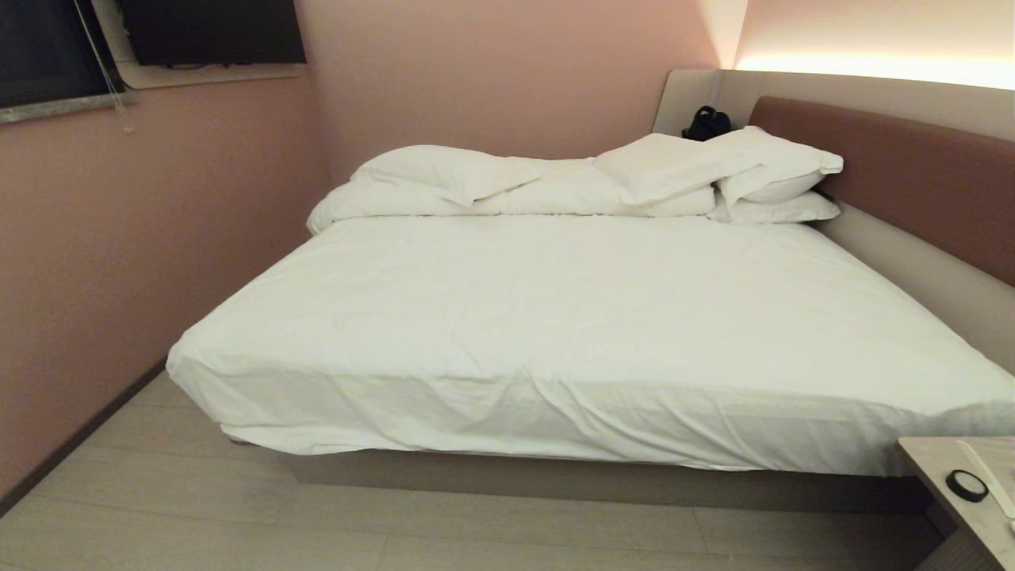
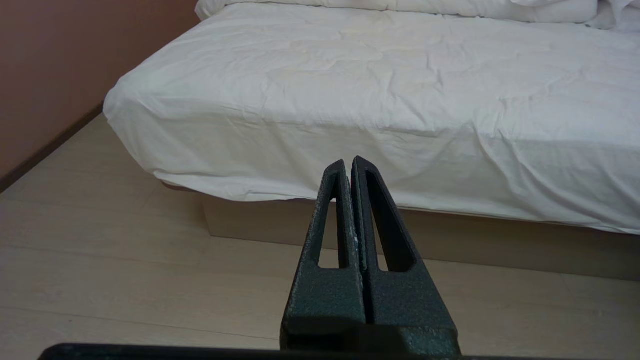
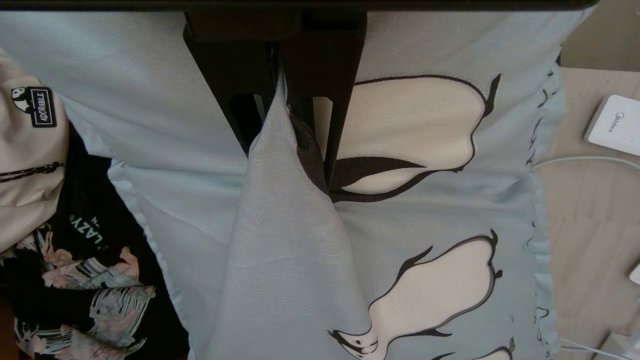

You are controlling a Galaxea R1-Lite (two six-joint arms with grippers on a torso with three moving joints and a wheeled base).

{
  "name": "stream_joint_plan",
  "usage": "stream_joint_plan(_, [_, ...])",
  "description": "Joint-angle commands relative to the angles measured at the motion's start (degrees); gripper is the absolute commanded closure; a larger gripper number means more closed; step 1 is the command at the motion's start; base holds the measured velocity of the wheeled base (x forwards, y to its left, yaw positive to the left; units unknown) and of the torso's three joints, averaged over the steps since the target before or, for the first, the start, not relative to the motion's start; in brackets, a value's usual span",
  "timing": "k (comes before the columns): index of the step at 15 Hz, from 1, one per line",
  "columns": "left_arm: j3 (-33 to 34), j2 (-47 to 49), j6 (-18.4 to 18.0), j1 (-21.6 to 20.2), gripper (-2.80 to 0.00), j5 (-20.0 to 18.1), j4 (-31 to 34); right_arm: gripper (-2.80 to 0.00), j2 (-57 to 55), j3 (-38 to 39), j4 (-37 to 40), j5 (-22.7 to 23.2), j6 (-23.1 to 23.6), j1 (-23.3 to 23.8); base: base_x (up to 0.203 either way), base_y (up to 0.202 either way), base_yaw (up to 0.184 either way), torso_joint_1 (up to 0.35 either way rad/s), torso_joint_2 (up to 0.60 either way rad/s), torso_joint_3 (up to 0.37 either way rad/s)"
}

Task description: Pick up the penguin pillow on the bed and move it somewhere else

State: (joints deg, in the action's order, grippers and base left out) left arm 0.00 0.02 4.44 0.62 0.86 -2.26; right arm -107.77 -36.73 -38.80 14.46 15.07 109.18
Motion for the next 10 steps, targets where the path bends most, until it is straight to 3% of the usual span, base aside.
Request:
stream_joint_plan(1, [0.0,0.0,0.0,0.0,0.0,0.0,0.0,0.0,-1.5,-0.2,-0.3,0.0,0.6,0.0,0.0,0.0,0.0,0.0,0.0,0.0])
stream_joint_plan(10, [0.0,0.0,0.0,0.0,0.0,0.0,0.0,0.0,-4.8,-0.7,-1.9,0.0,3.4,0.6,0.0,0.0,0.0,0.0,0.0,0.0])
